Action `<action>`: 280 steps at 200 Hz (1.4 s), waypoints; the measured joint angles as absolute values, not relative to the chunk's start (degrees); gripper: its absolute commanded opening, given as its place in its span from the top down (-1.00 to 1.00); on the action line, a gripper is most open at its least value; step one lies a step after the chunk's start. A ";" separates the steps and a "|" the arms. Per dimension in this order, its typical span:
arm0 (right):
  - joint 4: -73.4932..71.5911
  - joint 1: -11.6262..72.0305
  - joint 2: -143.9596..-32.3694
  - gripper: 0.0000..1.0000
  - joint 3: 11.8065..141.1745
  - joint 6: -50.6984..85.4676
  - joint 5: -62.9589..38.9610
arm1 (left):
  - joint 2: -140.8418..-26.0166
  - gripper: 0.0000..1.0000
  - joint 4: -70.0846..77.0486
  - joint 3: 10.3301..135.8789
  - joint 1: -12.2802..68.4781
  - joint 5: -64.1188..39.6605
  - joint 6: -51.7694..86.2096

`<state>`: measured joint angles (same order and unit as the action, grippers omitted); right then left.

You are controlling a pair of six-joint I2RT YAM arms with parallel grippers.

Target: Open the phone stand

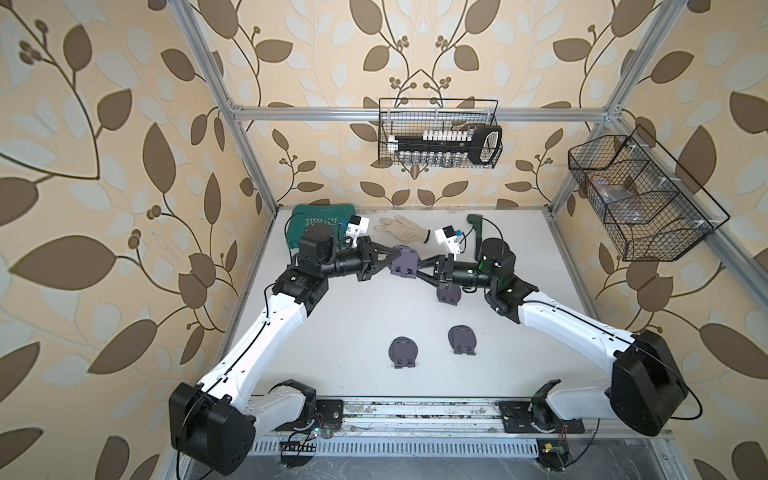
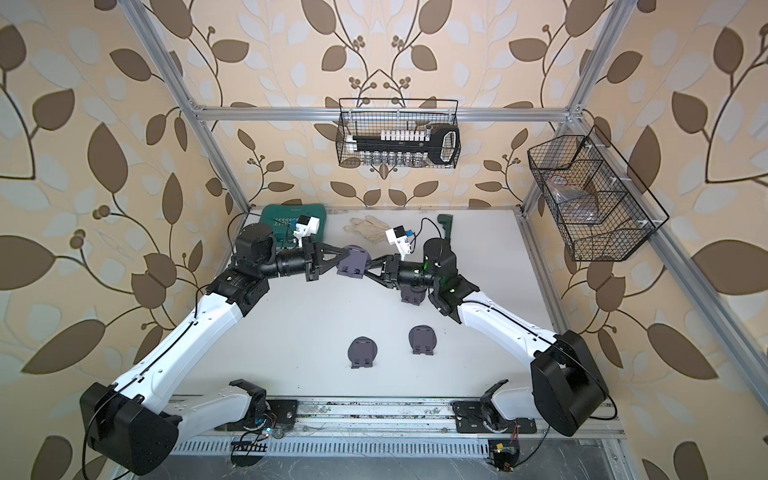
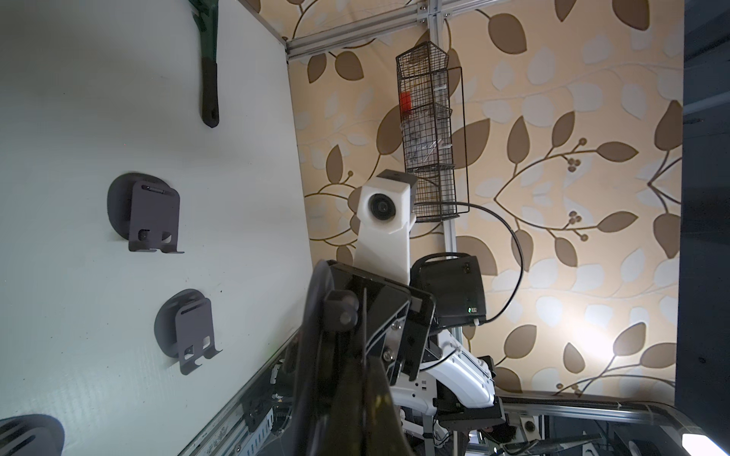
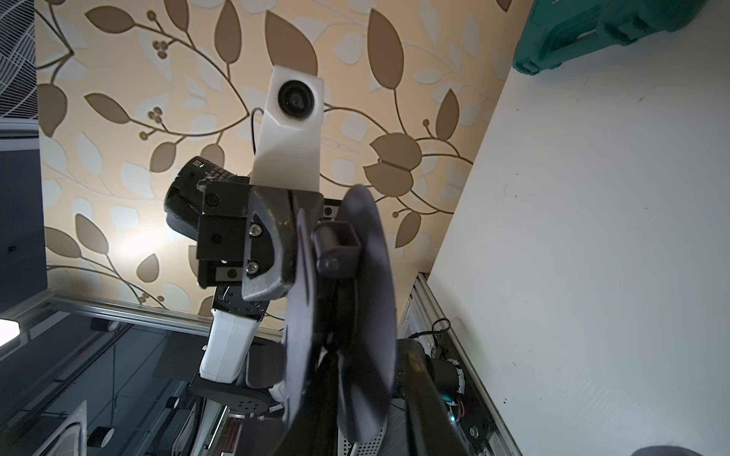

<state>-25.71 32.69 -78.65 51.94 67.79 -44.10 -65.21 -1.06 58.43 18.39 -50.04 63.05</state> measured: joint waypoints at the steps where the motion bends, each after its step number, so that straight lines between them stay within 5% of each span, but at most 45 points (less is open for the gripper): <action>1: -25.74 32.69 -78.70 0.55 51.99 67.79 -44.10 | -65.21 1.00 -1.02 58.43 18.39 -50.00 63.02; 27: -26.83 33.41 -80.29 1.00 53.63 69.19 -44.60 | -65.23 1.00 -0.30 58.59 18.39 -48.88 63.05; 216: -2.92 33.08 -80.86 1.00 68.47 69.06 -47.68 | -65.25 0.90 -9.30 66.65 18.39 -47.99 59.68; 280: 3.38 32.97 -81.73 1.00 71.18 66.30 -48.97 | -65.25 1.00 -10.00 66.87 18.28 -49.47 57.95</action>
